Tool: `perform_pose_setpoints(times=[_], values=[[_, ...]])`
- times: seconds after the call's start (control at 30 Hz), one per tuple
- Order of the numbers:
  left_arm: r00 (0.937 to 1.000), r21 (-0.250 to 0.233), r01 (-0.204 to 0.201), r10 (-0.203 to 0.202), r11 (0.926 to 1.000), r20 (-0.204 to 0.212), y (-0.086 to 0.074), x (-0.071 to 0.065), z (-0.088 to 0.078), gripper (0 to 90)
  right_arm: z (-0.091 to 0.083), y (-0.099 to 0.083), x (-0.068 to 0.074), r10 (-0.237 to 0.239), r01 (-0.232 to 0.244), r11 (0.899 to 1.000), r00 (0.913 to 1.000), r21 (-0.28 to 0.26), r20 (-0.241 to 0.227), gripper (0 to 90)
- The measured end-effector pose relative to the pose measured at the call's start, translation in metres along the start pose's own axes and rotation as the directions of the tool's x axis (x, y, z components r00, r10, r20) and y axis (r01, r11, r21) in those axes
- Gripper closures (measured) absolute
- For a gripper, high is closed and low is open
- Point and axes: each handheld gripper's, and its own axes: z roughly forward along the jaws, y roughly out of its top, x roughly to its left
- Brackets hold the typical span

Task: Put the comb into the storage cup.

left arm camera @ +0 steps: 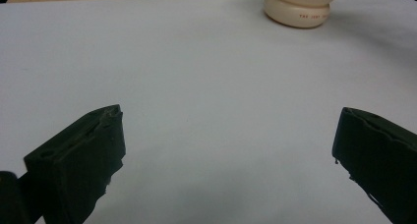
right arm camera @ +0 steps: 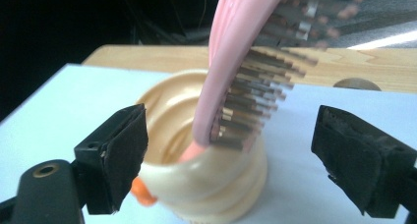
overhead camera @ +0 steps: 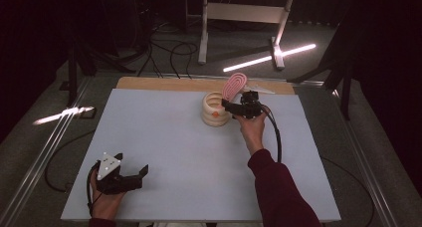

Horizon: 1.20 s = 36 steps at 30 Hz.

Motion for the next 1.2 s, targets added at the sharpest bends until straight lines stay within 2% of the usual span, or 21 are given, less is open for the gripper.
perform_pose_setpoints(times=[0.03, 0.07, 0.13, 0.17, 0.2, 0.23, 0.27, 0.4, 0.5, 0.7, 0.97, 1.07, 1.13, 1.17, 1.2], values=[[1.0000, -0.001, 0.001, -0.001, 1.0000, 0.001, 0.000, 0.000, 0.000, 0.1, -0.002, -0.002, 0.003, -0.033, 0.033, 0.999, 0.9994, 0.020, 0.005, 11.9], [1.0000, -0.001, 0.001, -0.001, 1.0000, 0.000, 0.000, 0.000, 0.000, 0.1, -0.002, -0.002, 0.003, -0.033, 0.033, 0.999, 0.9994, 0.020, 0.005, 11.9], [1.0000, 0.001, -0.002, 0.002, 1.0000, -0.002, 0.000, 0.000, 0.000, 0.1, -0.006, -0.005, 0.006, -0.075, 0.075, 0.996, 0.9971, 0.047, 0.009, 9.5], [1.0000, 0.001, -0.002, 0.002, 1.0000, -0.003, 0.000, 0.000, 0.000, 0.1, -0.006, -0.005, 0.006, -0.075, 0.075, 0.996, 0.9971, 0.047, 0.009, 9.5], [1.0000, 0.001, -0.001, 0.001, 1.0000, -0.004, 0.000, 0.000, 0.000, 0.1, -0.009, -0.008, 0.008, -0.102, 0.101, 0.993, 0.9948, 0.059, 0.010, 9.0], [1.0000, 0.001, -0.001, 0.001, 1.0000, -0.004, 0.000, 0.000, 0.000, 0.1, -0.009, -0.008, 0.008, -0.102, 0.101, 0.993, 0.9948, 0.059, 0.010, 9.0], [1.0000, 0.001, -0.002, 0.002, 1.0000, -0.006, 0.000, 0.000, 0.000, 0.0, -0.013, -0.012, 0.009, -0.121, 0.120, 0.990, 0.9926, 0.072, 0.010, 8.7], [1.0000, 0.002, -0.002, 0.002, 1.0000, -0.008, 0.000, -0.001, 0.000, 0.0, -0.017, -0.017, 0.009, -0.130, 0.129, 0.988, 0.9914, 0.079, 0.011, 8.4], [1.0000, 0.002, -0.002, 0.002, 1.0000, -0.008, 0.001, -0.001, 0.000, 0.0, -0.029, -0.029, 0.008, -0.159, 0.157, 0.984, 0.9872, 0.084, 0.011, 8.3], [1.0000, 0.002, -0.004, 0.004, 1.0000, -0.007, 0.001, -0.001, 0.001, 0.0, -0.043, -0.043, 0.003, -0.174, 0.173, 0.981, 0.9846, 0.093, 0.011, 8.3], [0.9999, 0.011, -0.007, 0.007, 0.9999, -0.009, 0.001, -0.002, 0.002, 0.0, -0.064, -0.055, -0.001, -0.172, 0.172, 0.981, 0.9851, 0.085, -0.007, 8.3], [0.9997, 0.010, -0.014, 0.015, 0.9998, -0.017, 0.001, -0.002, 0.002, 0.0, -0.071, -0.058, 0.000, -0.189, 0.190, 0.979, 0.9819, 0.080, -0.013, 8.4], [0.9996, 0.010, -0.018, 0.018, 0.9998, -0.021, 0.001, -0.003, 0.001, 0.0, -0.077, -0.061, 0.003, -0.228, 0.228, 0.971, 0.9737, 0.073, -0.007, 8.4], [0.9996, 0.010, -0.018, 0.018, 0.9998, -0.021, 0.001, -0.003, 0.001, 0.0, -0.077, -0.061, 0.003, -0.228, 0.228, 0.971, 0.9737, 0.073, -0.007, 8.4], [0.9996, 0.010, -0.018, 0.018, 0.9998, -0.020, 0.001, -0.003, 0.001, 0.0, -0.079, -0.062, 0.006, -0.251, 0.250, 0.966, 0.9680, 0.070, -0.005, 8.4]])
